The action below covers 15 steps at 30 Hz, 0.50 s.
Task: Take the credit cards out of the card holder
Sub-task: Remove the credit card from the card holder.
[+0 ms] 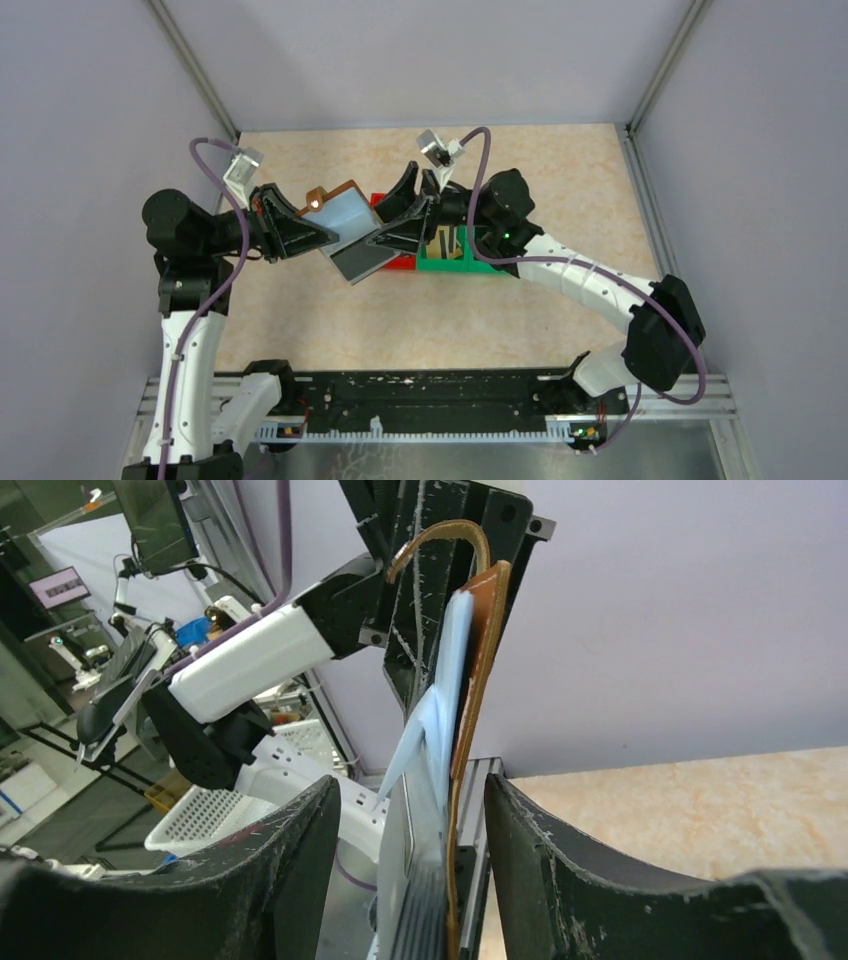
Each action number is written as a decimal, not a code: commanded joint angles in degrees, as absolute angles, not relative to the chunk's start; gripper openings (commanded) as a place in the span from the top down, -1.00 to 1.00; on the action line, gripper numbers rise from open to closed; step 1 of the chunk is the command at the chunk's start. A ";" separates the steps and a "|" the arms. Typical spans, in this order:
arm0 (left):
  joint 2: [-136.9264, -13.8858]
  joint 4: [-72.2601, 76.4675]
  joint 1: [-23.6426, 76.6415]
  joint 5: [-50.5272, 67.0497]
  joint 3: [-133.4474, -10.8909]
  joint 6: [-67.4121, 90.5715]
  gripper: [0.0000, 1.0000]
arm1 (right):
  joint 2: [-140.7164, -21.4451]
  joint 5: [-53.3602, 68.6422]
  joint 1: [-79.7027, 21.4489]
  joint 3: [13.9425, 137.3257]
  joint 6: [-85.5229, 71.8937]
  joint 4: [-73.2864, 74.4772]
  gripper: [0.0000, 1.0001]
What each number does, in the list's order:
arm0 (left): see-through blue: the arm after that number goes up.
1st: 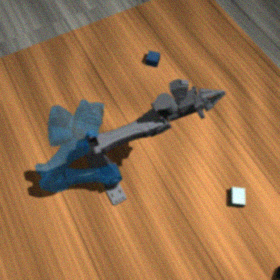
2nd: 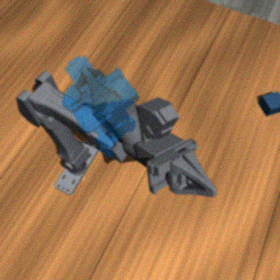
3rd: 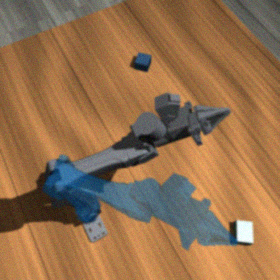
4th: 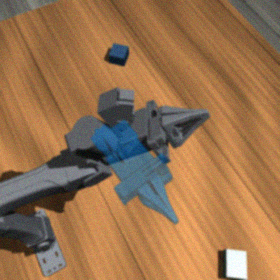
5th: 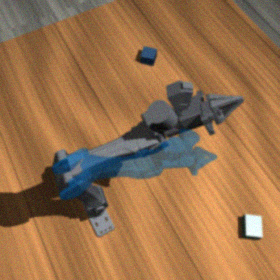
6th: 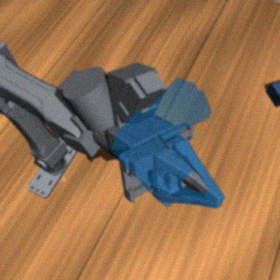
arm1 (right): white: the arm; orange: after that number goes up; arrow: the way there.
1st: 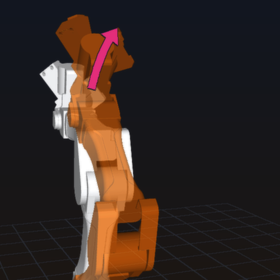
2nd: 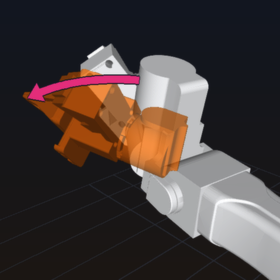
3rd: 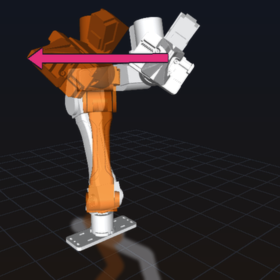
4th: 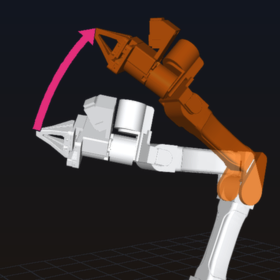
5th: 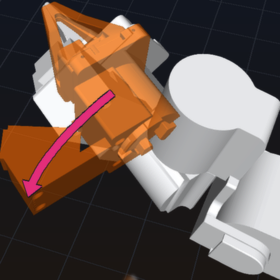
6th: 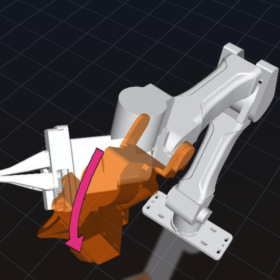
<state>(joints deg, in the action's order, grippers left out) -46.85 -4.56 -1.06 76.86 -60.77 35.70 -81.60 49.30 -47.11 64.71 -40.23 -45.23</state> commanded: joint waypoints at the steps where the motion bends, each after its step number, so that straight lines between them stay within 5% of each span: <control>1: -46.57 15.38 -1.14 80.01 -57.87 57.87 0.98 | -78.11 53.42 -45.56 63.29 -40.49 -51.73 -0.07; 6: -46.69 27.38 -1.14 79.96 -55.10 71.81 1.00 | -77.61 54.74 -44.67 61.89 -41.00 -54.15 -0.01; 15: -46.12 24.41 -1.11 80.51 -55.63 71.04 1.00 | -80.42 54.33 -44.45 65.20 -44.09 -55.95 0.14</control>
